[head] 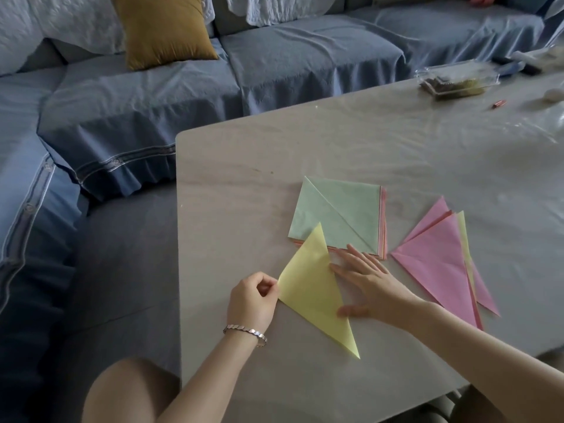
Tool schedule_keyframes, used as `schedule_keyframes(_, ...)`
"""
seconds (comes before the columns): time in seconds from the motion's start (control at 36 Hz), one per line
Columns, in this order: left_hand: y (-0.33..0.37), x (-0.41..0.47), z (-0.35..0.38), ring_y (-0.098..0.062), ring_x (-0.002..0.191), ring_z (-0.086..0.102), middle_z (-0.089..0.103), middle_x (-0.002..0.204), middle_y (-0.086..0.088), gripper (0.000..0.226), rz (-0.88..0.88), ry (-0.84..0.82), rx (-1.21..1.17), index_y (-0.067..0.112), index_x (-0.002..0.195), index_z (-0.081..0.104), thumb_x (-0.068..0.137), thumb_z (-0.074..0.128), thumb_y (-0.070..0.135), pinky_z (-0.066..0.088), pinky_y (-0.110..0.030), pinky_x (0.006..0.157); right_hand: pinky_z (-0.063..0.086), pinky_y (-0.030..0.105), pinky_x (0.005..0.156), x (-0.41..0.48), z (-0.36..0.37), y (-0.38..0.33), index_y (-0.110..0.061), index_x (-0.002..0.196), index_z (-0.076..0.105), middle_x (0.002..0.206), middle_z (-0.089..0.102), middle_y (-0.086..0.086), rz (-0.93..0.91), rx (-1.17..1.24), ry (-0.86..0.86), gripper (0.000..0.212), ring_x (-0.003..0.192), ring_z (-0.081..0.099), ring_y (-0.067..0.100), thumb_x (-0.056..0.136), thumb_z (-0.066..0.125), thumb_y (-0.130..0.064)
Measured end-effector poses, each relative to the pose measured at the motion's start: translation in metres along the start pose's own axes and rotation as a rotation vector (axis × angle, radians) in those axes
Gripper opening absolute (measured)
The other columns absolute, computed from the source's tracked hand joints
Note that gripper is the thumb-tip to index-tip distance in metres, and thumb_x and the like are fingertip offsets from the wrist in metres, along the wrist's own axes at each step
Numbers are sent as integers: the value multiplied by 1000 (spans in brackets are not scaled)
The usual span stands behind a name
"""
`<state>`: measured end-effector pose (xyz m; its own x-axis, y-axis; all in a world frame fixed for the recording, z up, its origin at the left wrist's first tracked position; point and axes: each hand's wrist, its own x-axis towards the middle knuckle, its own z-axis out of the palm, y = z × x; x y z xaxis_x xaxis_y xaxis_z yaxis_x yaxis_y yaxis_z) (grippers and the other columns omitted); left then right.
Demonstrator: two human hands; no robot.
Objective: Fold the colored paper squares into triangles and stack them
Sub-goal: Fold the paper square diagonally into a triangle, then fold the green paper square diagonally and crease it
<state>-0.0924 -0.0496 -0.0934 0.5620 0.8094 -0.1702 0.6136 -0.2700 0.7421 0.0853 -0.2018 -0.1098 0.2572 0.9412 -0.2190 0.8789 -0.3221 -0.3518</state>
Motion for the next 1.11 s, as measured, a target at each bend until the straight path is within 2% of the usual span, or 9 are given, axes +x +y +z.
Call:
schedule_keyframes(0.39,0,-2,2,-13,66,61,65,66,4,17,-49,19,-94,19,68,61,81,61,7,41,-10,54,-31,10,95,-43,1,-15,-26,148,0,144,-25,-16,-73,-55,-169,105,129,-36,1,71,57,-68)
schedule_keyframes(0.5,5,-2,-1,-11,55,58,62,57,3,20,-94,41,-210,17,67,61,81,60,4,45,-14,53,-16,17,107,-45,-11,-22,-41,142,-4,141,-17,-21,-42,82,-184,113,134,-23,1,62,74,-59)
schedule_keyframes(0.58,14,-5,-3,-5,47,57,61,51,5,23,-47,52,-320,17,66,62,81,62,0,53,-25,61,19,29,114,-38,-18,-32,-61,129,4,145,10,-22,73,438,72,94,136,12,-1,65,72,-57)
schedule_keyframes(0.67,30,-11,0,-7,47,59,61,49,7,24,4,-1,-465,14,68,62,82,61,-5,56,-31,61,40,23,96,-28,-21,-40,-60,125,28,121,50,-17,167,727,383,70,108,49,-3,72,71,-43)
schedule_keyframes(0.72,43,-13,2,-9,49,61,63,52,5,22,39,-27,-509,13,69,62,82,61,-4,57,-28,60,53,33,82,-24,-24,-39,-53,117,50,87,64,5,239,881,463,55,77,61,15,80,71,-19)
schedule_keyframes(0.81,55,-8,6,-8,53,63,64,61,2,22,90,-95,-491,15,73,62,86,58,-1,54,-22,57,54,53,72,-27,-31,-27,-48,92,64,86,64,23,326,935,562,44,77,58,44,82,65,-4)
schedule_keyframes(0.94,61,16,13,-11,71,61,64,74,7,12,157,-11,-235,18,81,64,88,57,10,44,-11,64,41,11,51,-44,-45,14,-37,89,62,84,62,-2,486,809,709,43,57,52,4,86,57,5)
schedule_keyframes(1.03,65,33,16,-9,81,55,63,95,1,18,108,24,-112,11,102,63,87,54,8,35,-11,64,40,12,63,-56,-53,42,-20,106,65,104,60,7,640,559,673,31,80,56,20,88,53,2)
schedule_keyframes(1.11,67,47,21,-14,103,54,57,117,-3,32,26,9,-43,11,119,54,87,53,11,34,-16,77,34,37,98,-59,-58,52,-16,126,53,136,36,18,851,343,454,36,125,32,34,91,49,-9)
